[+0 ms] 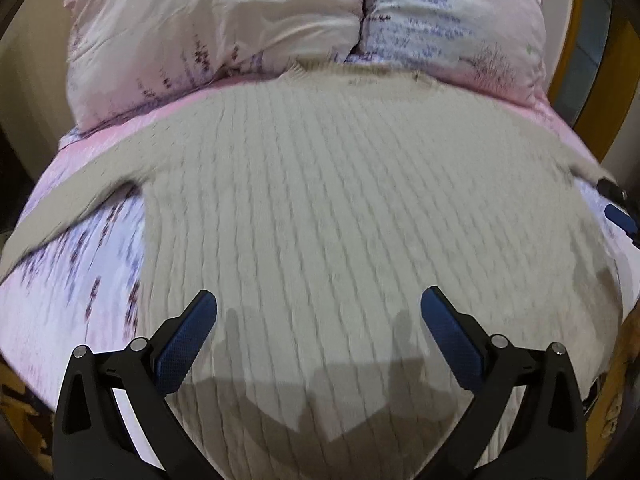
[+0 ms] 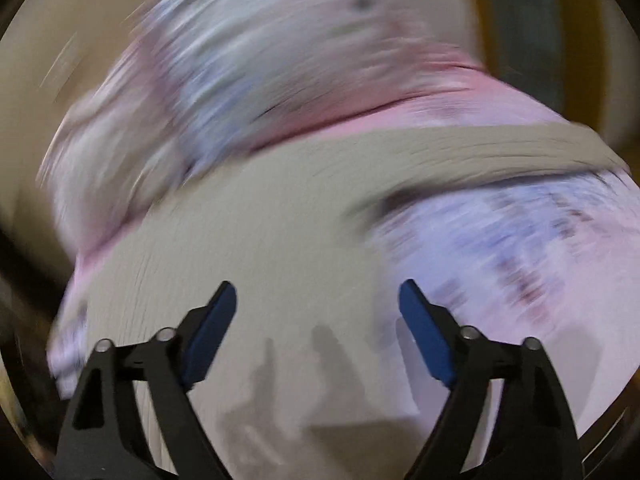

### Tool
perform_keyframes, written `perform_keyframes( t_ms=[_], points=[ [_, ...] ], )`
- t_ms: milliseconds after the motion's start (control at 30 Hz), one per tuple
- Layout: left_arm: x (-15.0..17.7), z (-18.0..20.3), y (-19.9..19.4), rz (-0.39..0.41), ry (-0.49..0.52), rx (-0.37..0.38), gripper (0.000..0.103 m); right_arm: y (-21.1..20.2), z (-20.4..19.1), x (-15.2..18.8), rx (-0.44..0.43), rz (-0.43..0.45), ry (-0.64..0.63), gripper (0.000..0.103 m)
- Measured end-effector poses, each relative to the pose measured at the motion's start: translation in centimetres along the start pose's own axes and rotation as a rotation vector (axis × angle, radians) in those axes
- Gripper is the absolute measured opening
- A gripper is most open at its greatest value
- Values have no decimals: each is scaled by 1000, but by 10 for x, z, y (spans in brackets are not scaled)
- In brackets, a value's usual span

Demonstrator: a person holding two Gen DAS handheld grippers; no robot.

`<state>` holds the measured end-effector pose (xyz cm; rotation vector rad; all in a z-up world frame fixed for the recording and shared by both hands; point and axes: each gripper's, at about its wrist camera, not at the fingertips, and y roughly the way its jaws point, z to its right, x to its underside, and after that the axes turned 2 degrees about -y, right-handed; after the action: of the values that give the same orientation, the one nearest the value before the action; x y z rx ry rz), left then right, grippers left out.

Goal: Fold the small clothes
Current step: 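Grasp the sweater sleeve cuff nearest the right tool with the right tool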

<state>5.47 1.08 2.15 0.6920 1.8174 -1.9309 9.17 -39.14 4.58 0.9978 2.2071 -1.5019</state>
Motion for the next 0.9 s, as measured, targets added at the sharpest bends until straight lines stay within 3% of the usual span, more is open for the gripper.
perform_keyframes(
  t_ms=[167, 267, 367, 467, 633, 700, 800, 900],
  points=[
    [-21, -16, 17, -6, -70, 210, 102, 19, 100, -48, 111, 22, 350, 57],
    [-30, -21, 18, 53, -91, 214, 102, 26, 143, -53, 105, 32, 522, 54],
    [-37, -24, 14, 122, -86, 226, 102, 28, 163, -53, 97, 60, 598, 45],
    [-50, -26, 20, 107, -83, 214, 102, 28, 180, -60, 125, 99, 639, 38],
    [-57, -38, 29, 78, -134, 264, 102, 32, 199, -69, 207, 122, 633, 10],
    [-56, -43, 30, 77, -151, 284, 102, 33, 192, -77, 231, 135, 593, 8],
    [-55, -51, 32, 82, -186, 304, 102, 16, 160, -92, 268, 226, 454, 8],
    [-55, -61, 31, 107, -251, 347, 102, 5, 116, -109, 192, 286, 327, 7]
  ],
)
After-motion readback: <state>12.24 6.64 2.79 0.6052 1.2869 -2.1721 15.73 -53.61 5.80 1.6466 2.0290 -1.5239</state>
